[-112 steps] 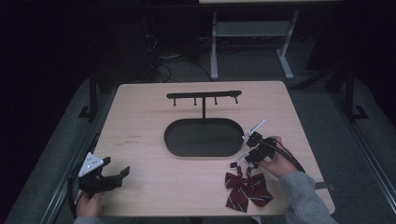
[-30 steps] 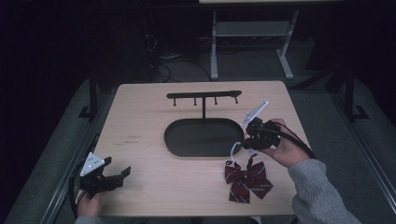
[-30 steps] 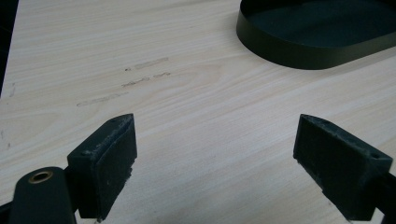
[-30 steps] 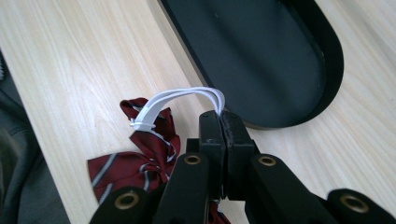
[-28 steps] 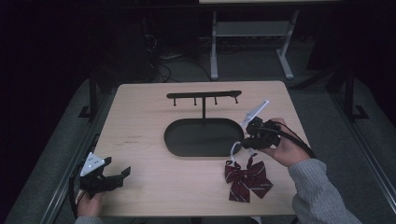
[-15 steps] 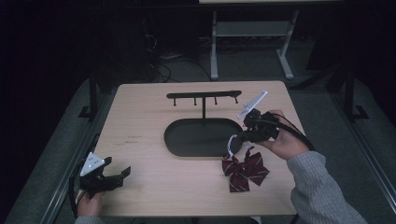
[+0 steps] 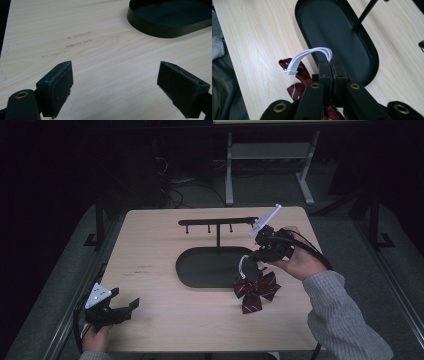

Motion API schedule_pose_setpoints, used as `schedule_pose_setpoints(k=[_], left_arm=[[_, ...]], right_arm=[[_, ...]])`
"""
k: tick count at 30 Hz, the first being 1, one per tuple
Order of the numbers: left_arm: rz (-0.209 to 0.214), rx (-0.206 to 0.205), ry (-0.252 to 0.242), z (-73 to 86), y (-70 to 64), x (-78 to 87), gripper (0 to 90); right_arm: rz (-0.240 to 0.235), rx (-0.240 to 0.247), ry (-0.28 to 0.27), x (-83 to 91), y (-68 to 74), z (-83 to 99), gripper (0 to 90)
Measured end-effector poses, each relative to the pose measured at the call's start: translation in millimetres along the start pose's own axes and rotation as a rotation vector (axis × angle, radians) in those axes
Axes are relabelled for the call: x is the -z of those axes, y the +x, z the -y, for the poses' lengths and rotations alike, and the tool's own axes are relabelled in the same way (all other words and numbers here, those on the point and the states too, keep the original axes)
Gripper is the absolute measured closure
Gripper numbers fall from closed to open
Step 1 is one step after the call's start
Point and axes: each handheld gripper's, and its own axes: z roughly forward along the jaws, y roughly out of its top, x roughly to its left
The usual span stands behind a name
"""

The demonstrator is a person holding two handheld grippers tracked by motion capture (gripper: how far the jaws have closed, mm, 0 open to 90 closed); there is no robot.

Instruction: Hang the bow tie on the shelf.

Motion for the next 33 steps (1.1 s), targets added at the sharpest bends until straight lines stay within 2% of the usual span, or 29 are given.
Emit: schedule_pose_setpoints(k=[20,33], left_arm=[[-0.003,0.009,-0.004,-0.3,1.7,1.2,13.0],[-0.009,0.005,-0.006,-0.5,3.0,3.0,13.0]], right_arm=[[0.004,0.024,0.000,2.5,-13.0,-31.5,88.0],[0.002,0.012,0.003,3.4,-23.8,-45.8,88.0]])
